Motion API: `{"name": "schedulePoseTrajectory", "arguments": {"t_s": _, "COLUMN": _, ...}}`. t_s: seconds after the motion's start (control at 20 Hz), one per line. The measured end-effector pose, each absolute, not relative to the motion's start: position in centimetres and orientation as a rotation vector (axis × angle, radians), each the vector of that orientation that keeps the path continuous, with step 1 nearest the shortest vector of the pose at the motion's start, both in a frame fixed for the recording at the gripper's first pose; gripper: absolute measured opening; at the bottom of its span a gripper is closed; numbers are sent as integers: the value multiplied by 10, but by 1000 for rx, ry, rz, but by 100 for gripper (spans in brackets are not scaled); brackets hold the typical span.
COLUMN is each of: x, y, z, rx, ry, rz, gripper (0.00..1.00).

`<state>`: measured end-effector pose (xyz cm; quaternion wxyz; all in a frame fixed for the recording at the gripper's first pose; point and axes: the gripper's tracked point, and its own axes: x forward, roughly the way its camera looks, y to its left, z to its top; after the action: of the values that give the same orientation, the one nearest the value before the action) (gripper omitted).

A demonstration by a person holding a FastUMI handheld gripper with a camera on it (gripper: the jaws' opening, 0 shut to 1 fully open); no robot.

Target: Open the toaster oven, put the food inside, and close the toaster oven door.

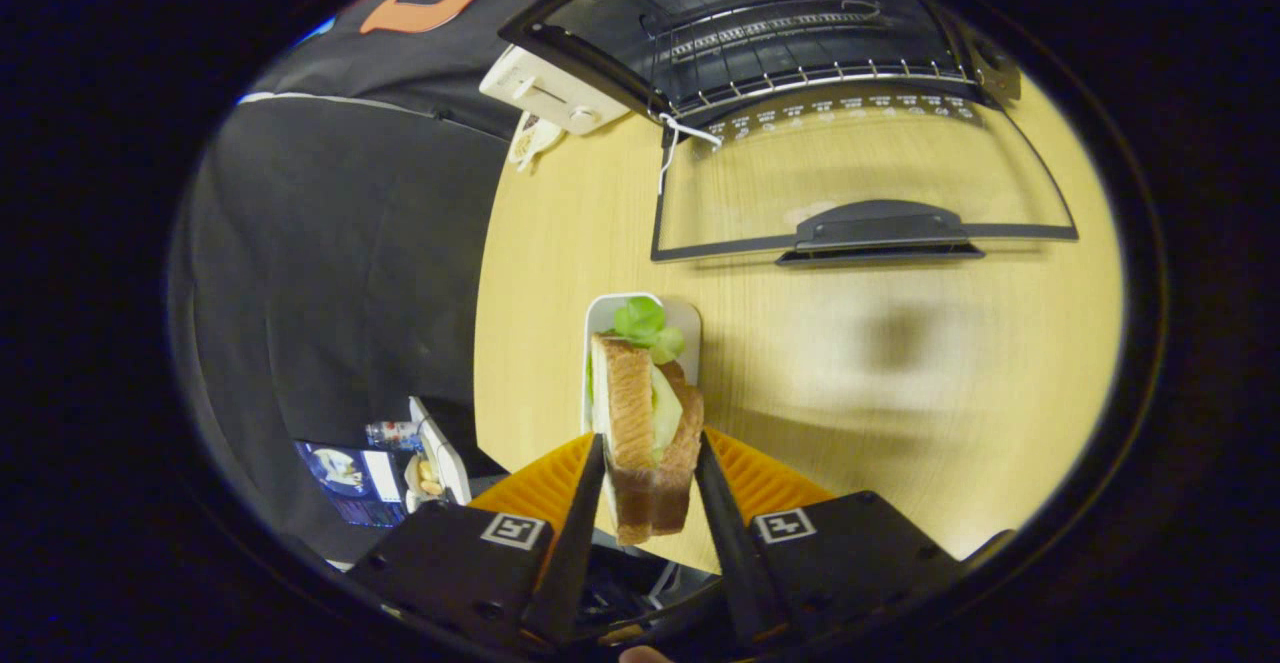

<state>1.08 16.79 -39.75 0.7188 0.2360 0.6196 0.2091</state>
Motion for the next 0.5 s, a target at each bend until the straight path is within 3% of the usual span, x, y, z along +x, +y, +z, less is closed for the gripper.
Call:
{"name": "schedulePoseTrajectory", "arguments": {"t_s": 0.1, "x": 11, "y": 170, "z": -395, "rx": 551, "ry": 1389, "rz": 462, "gripper": 48}}
{"name": "schedulePoseTrajectory", "arguments": {"t_s": 0.2, "x": 9, "y": 171, "z": -392, "rx": 557, "ry": 1391, "rz": 468, "gripper": 41}}
{"name": "schedulePoseTrajectory", "arguments": {"t_s": 0.5, "x": 9, "y": 164, "z": -340, "rx": 624, "ry": 1325, "rz": 523, "gripper": 38}}
